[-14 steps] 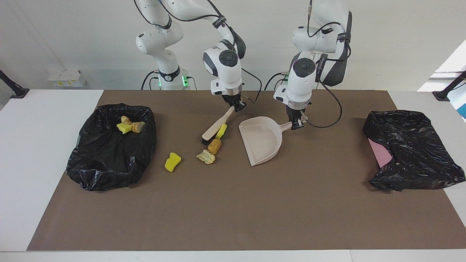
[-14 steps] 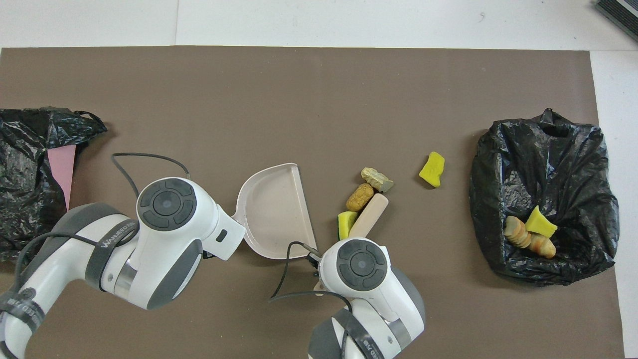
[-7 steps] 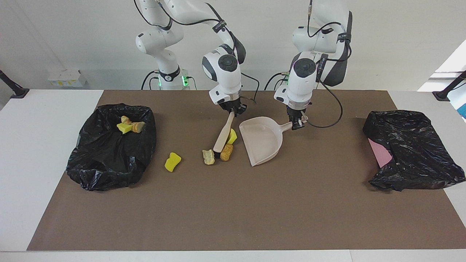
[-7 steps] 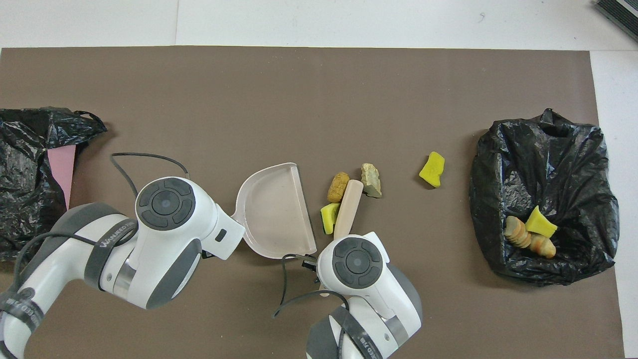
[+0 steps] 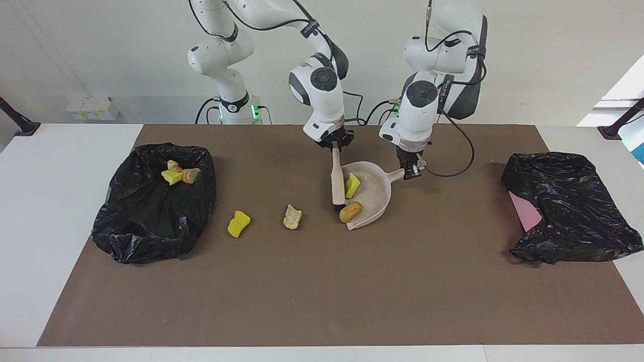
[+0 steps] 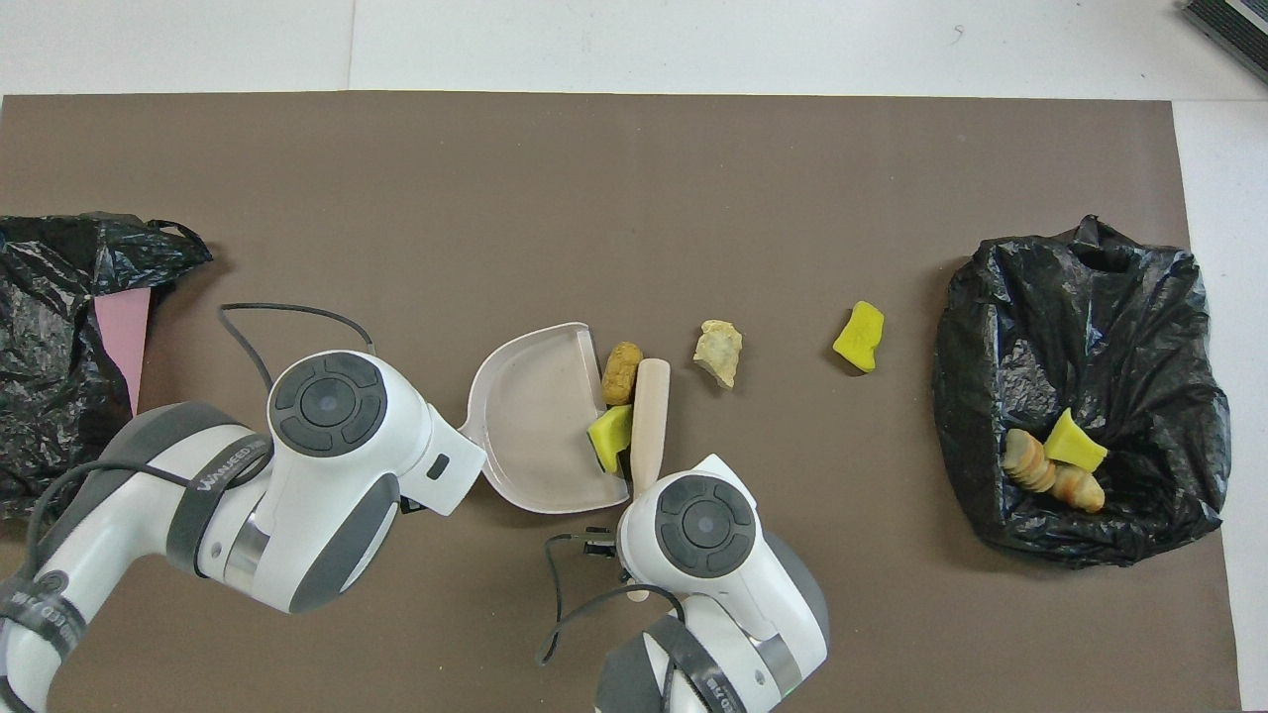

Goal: Sweep and dump trash in bin
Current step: 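Sweep debris with the right gripper into the dustpan held by the left gripper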

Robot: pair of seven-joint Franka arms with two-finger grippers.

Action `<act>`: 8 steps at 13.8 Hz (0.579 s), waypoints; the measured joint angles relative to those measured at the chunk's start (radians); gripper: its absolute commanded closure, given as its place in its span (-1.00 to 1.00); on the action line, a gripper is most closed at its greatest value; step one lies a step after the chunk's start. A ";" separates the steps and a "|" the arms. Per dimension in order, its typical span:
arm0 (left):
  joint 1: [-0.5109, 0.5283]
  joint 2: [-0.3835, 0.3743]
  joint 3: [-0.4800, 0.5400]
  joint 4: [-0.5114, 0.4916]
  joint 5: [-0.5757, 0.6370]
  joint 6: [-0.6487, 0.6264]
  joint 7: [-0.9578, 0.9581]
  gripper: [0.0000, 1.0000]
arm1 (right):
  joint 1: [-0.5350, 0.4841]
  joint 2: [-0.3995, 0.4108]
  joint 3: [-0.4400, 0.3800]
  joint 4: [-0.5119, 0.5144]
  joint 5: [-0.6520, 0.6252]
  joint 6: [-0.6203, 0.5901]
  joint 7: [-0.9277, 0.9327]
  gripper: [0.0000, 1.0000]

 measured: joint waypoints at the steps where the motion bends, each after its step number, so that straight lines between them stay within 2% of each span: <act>1: 0.000 0.000 0.001 0.000 0.000 0.003 0.000 1.00 | 0.009 0.002 0.003 0.031 0.000 -0.020 0.000 1.00; 4: 0.009 0.002 0.004 -0.003 0.000 0.015 0.002 1.00 | -0.005 0.001 -0.007 0.110 -0.024 -0.113 -0.013 1.00; 8: 0.019 0.003 0.007 -0.006 -0.004 0.022 0.004 1.00 | -0.104 0.003 -0.012 0.121 -0.198 -0.184 -0.026 1.00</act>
